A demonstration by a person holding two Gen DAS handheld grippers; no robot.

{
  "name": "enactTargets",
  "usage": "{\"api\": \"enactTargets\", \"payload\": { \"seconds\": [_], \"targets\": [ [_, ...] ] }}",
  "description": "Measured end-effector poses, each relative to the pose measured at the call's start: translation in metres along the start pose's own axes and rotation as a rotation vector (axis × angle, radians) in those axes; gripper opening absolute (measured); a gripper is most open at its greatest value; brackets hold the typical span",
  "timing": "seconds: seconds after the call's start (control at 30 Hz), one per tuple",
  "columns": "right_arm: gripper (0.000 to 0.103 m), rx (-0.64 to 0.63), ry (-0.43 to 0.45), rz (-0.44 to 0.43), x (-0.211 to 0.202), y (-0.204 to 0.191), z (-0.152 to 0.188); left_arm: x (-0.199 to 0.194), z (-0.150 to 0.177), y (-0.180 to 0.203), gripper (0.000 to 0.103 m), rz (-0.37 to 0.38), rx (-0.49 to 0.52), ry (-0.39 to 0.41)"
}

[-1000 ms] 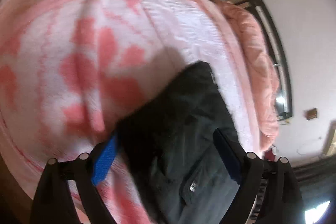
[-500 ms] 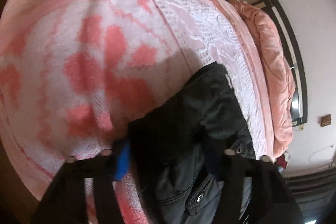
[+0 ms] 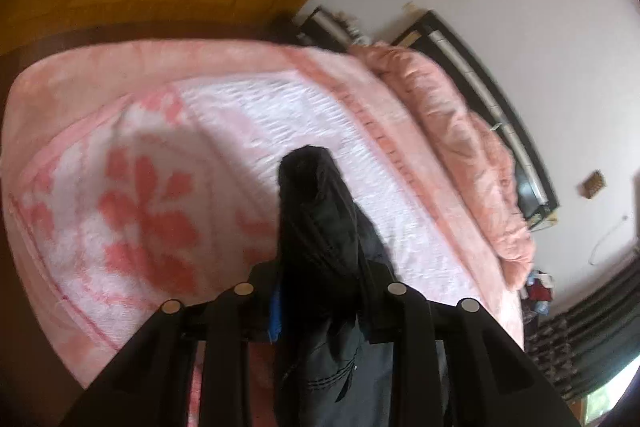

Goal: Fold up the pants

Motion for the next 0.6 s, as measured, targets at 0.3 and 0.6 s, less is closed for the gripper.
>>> {"api": "enactTargets", "payload": {
  "seconds": [0.3,0.6],
  "targets": [
    [0.048,0.01,0.009,-0.018,-0.005,0.007,0.004,-0.041,0.02,0.106,0.028,0.236,0.226,0.024],
    [0.048,0.018,0.019,-0.03,-0.011,0.011,0.006,-0.056,0.109,0.207,0.028,0.454,0.47,-0.144]
  ]
}}
Point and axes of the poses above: each gripper's, at about its wrist camera, not at the fingertips, and x roughly the way its jaws point, y to its right, z to its underside, the point moved 4 cm from there along x, roughly the way its jaws point, and after that the axes turned 10 degrees about y, right-handed, at the moved point
